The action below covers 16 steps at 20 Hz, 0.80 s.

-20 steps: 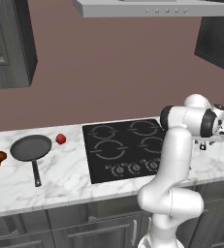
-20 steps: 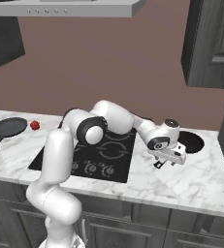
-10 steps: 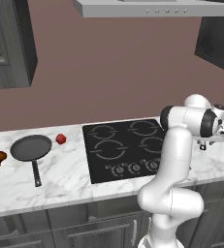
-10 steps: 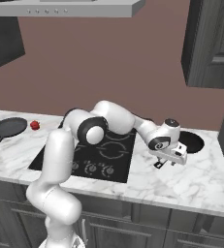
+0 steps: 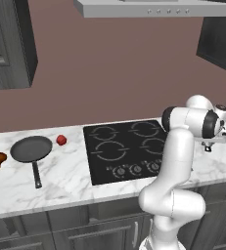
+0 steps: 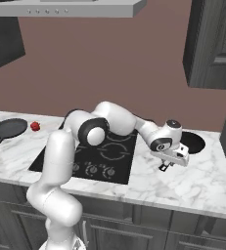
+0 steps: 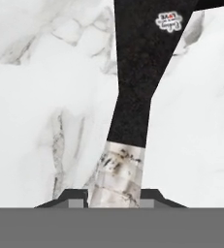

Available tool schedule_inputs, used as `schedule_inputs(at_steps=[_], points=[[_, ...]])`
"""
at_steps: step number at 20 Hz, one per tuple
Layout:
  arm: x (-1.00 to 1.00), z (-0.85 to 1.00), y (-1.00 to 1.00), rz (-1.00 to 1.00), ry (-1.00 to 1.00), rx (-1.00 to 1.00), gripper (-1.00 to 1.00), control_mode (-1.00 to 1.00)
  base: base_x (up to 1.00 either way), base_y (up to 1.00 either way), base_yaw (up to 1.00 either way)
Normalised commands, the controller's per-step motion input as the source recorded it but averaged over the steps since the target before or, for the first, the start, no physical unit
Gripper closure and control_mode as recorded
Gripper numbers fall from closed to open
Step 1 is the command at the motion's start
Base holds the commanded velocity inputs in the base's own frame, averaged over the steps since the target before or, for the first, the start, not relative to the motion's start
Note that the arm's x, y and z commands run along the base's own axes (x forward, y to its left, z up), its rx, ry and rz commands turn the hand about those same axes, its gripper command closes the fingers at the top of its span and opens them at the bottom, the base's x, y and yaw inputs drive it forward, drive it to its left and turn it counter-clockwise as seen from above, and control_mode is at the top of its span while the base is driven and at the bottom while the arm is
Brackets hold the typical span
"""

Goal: Place both pans onto different burners. Then place the bell pepper and the chicken drumstick on different pans.

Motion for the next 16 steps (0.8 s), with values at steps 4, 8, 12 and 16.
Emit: schedule_inputs(at_steps=[4,8,12,16], points=[[0.0,0.01,0.0,0.0,0.0,0.0,1.0,-1.0,0.0,0.0,0.0],[-0.03,0.36,0.0,0.0,0.0,0.0,1.0,-1.0,0.0,0.0,0.0],[-0.21,0.38,0.0,0.05,-0.01,0.0,1.0,-1.0,0.0,0.0,0.0],[-0.34,0.13,0.07,0.14,-0.04,0.0,1.0,-1.0,0.0,0.0,0.0]])
